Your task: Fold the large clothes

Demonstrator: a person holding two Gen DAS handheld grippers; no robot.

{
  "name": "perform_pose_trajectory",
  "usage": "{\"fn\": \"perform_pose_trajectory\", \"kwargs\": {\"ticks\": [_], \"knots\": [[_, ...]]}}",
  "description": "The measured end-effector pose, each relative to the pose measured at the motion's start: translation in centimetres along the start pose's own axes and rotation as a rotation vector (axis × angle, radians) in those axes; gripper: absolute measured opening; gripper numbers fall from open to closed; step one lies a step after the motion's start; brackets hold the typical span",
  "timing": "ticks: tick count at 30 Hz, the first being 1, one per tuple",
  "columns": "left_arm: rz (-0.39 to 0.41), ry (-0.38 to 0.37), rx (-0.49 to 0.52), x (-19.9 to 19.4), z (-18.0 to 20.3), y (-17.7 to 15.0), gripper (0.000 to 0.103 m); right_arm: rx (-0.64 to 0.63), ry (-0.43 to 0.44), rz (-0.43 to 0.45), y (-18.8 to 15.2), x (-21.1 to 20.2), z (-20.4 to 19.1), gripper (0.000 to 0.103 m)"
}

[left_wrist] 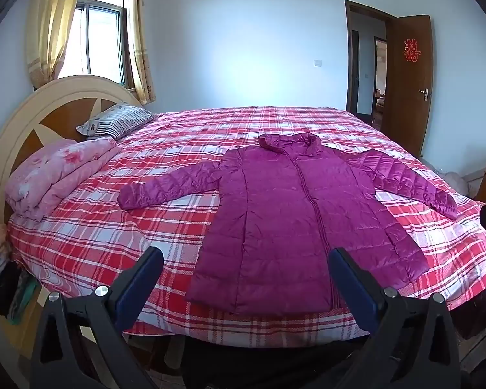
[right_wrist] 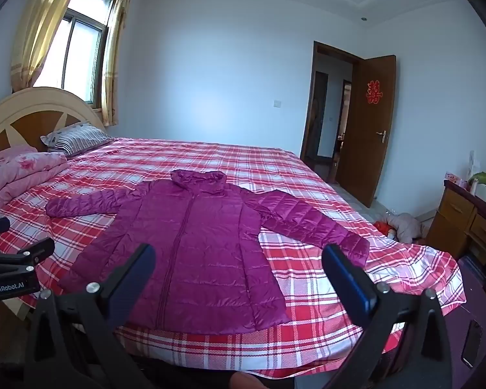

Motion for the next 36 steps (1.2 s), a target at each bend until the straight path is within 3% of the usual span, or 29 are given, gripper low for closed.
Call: {"fn": "perform_pose_trajectory", "kwargs": {"ticks": [36], "knots": [[-0.026, -0.033, -0.026, 0.74, -0.50, 0.06, 0.102, 0.001, 0.003, 0.003, -0.36, 0.47, -0.12, 0.103]]}}
Point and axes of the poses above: each gripper's, at about its wrist camera, not at the fingertips, and x roughly the way its jaws point, z to its right, y to its top, the point moved 4 cm from there along x, roughly the way its jaws point, and after that the axes turned 1 degree about -z, right-handed, at the moved point
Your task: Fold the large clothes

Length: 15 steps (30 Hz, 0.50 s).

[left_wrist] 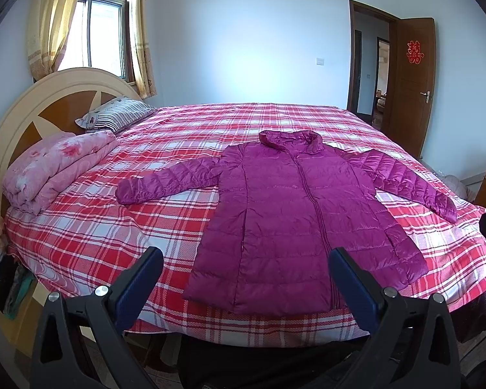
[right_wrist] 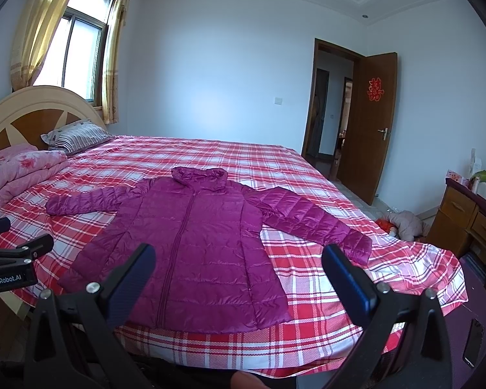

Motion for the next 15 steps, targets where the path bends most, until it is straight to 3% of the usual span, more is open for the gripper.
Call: {"fn": "perform_pose_trajectory", "kwargs": {"ticks": [15], "knots": [[-0.001, -0.003, -0.001, 0.05, -0.04, -0.14, 0.102, -0.002, 0.004, -0.008, -0.41, 0.08, -0.48, 0.103]]}}
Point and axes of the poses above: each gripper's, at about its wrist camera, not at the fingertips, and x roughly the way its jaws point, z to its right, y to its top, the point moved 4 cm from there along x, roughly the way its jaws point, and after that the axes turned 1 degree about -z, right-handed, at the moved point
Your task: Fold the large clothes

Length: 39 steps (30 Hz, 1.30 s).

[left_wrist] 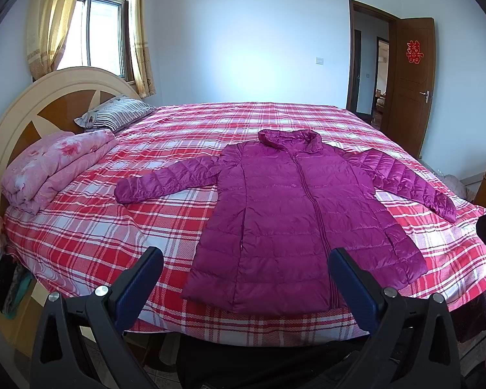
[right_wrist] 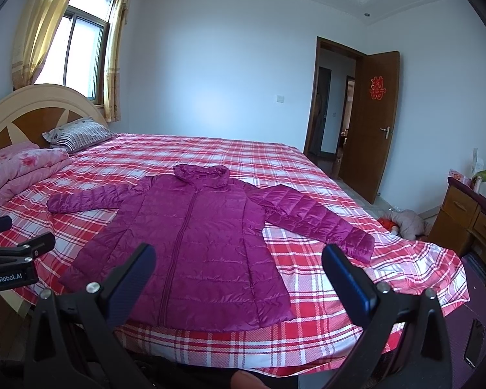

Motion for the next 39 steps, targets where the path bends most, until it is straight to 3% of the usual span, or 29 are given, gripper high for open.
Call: {"fn": "perform_pose_trajectory", "kwargs": {"ticks": [39], "knots": [[-0.001, -0.005, -0.002, 0.23, 0.03, 0.10, 0.102, 0.002, 0.014, -0.011, -0.29, -0.10, -0.53, 0.103]]}}
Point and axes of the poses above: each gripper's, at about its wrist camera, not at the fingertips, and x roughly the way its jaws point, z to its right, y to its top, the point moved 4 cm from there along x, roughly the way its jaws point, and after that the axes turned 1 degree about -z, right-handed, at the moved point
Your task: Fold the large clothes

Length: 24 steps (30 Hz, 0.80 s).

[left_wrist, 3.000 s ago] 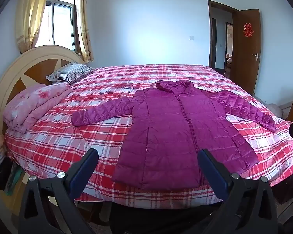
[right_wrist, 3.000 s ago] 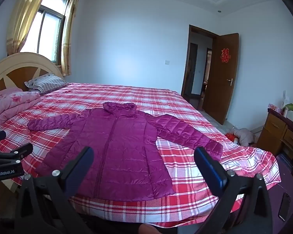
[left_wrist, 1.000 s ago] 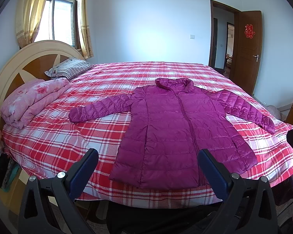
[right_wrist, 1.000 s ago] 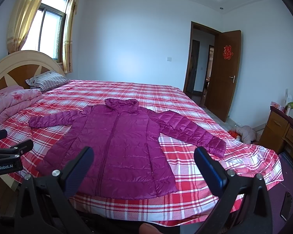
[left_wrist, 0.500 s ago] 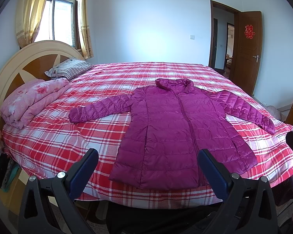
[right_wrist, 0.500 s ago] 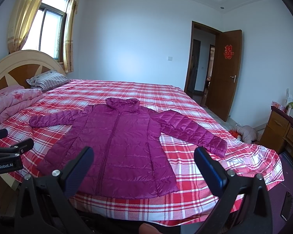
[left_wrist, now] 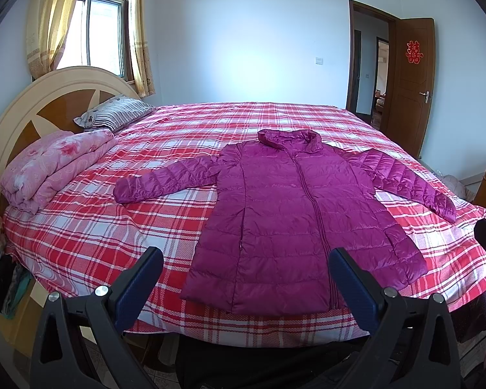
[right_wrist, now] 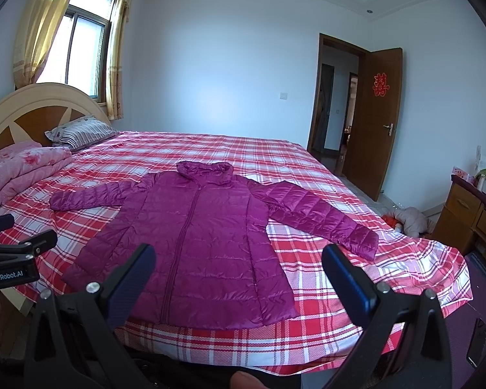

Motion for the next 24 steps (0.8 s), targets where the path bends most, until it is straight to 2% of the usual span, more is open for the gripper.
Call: {"fn": "perform_pose_trajectory", "kwargs": {"ticks": [6, 12, 15, 17, 24], "knots": [[-0.023, -0.023, 0.027, 2.1, 0.0, -0.1, 0.102, 0.025, 0.082, -0.034, -0.5, 1.4, 0.3, 0.103], [-0.016, 0.057, 0.051, 6.9, -1.4, 1.0, 0.102, 0.184, 0.107, -0.131, -2.3, 6.5, 5.9, 0.103], [-0.024, 0.080, 0.057, 9.9, -2.0, 1.6, 0.102, 0.281, 0.079, -0.193, -3.6, 9.8, 10.0, 0.103], [-0.045, 0.067, 0.054, 12.3, -2.2, 1.8, 0.102, 0.335, 0.052, -0.232, -4.5, 11.7, 12.5, 0.103], [-0.065, 0.079, 0.072, 19.4, -1.6, 3.6, 0.102, 0.526, -0.089, -0.338, -7.0, 18.0, 22.9, 0.093]]}}
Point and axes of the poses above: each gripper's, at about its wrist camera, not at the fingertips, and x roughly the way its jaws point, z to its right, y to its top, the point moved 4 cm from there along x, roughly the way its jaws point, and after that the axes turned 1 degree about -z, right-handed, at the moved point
